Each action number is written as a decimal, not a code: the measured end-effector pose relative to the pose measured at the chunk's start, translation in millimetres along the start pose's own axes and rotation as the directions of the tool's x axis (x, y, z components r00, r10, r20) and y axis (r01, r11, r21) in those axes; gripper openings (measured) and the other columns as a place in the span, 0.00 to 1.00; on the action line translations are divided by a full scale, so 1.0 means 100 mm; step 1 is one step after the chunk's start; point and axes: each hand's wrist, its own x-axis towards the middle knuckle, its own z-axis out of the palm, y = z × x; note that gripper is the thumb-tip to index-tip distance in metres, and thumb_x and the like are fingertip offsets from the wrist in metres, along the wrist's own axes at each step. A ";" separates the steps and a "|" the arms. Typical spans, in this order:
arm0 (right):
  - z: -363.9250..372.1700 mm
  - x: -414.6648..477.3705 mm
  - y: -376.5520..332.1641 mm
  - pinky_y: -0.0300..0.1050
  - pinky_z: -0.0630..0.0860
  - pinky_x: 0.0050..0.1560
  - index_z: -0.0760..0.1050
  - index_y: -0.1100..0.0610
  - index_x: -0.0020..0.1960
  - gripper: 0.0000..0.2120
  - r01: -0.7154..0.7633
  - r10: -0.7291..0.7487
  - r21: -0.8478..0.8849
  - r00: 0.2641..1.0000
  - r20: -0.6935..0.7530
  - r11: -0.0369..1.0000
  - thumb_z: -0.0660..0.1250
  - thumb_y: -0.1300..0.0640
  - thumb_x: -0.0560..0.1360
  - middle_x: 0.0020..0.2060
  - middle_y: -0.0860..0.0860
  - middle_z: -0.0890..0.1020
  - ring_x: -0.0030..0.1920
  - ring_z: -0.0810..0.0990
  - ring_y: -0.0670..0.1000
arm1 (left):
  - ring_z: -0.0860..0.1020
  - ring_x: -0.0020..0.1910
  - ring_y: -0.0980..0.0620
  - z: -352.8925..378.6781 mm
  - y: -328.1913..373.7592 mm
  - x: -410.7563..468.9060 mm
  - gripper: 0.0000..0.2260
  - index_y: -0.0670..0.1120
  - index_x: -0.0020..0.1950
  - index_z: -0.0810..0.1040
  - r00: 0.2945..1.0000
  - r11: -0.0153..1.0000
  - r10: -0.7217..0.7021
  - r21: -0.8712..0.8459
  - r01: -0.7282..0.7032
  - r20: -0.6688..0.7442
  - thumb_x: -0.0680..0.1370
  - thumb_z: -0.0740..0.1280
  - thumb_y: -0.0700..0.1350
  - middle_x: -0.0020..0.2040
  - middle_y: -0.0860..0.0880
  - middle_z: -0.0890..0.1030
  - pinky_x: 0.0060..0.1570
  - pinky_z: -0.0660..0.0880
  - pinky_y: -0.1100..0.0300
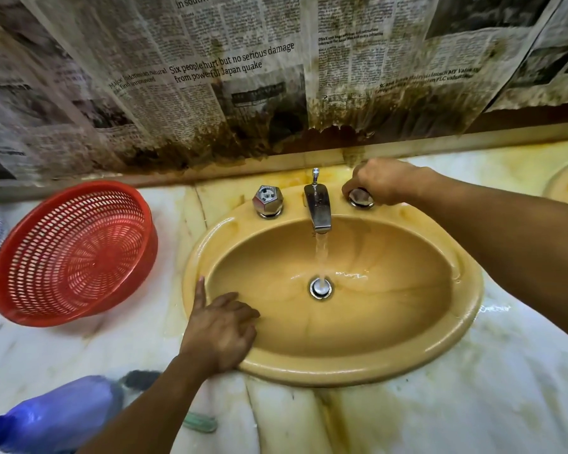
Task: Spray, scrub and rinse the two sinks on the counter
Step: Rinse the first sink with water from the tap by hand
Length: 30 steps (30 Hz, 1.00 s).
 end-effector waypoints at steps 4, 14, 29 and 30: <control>0.13 0.03 -0.01 0.46 0.72 0.54 0.71 0.48 0.76 0.23 -0.036 0.038 0.065 0.999 -0.022 0.997 0.63 0.62 0.83 0.68 0.57 0.75 0.65 0.76 0.59 | 0.77 0.69 0.55 0.02 0.00 0.00 0.19 0.62 0.58 0.84 1.000 1.000 0.001 0.014 -0.001 -0.020 0.78 0.55 0.60 0.54 0.64 0.85 0.77 0.36 0.33; 1.06 -0.30 -1.07 0.45 0.76 0.49 0.83 0.58 0.51 0.10 0.019 0.797 0.988 0.593 0.112 -0.153 0.63 0.60 0.82 0.47 0.56 0.85 0.49 0.83 0.58 | 0.78 0.69 0.50 0.03 0.00 0.07 0.23 0.56 0.65 0.82 0.988 0.988 0.146 0.045 -0.148 0.055 0.81 0.50 0.54 0.58 0.55 0.86 0.79 0.37 0.44; 1.03 -0.21 -1.20 0.56 0.85 0.46 0.77 0.73 0.58 0.18 -0.214 -0.029 0.315 0.864 0.503 -0.925 0.54 0.60 0.87 0.52 0.68 0.85 0.55 0.84 0.64 | 0.35 0.82 0.54 0.49 0.51 1.01 0.30 0.54 0.84 0.36 0.806 0.947 0.276 -0.005 -0.321 0.524 0.87 0.49 0.56 0.83 0.56 0.34 0.79 0.34 0.44; 1.05 -0.24 -1.17 0.57 0.85 0.48 0.76 0.73 0.60 0.19 -0.221 -0.029 0.332 0.866 0.499 -0.917 0.53 0.60 0.87 0.54 0.69 0.84 0.56 0.84 0.65 | 0.34 0.82 0.54 0.51 0.50 1.05 0.30 0.54 0.84 0.35 0.832 0.947 0.259 0.041 -0.319 0.490 0.87 0.47 0.58 0.82 0.56 0.33 0.79 0.33 0.44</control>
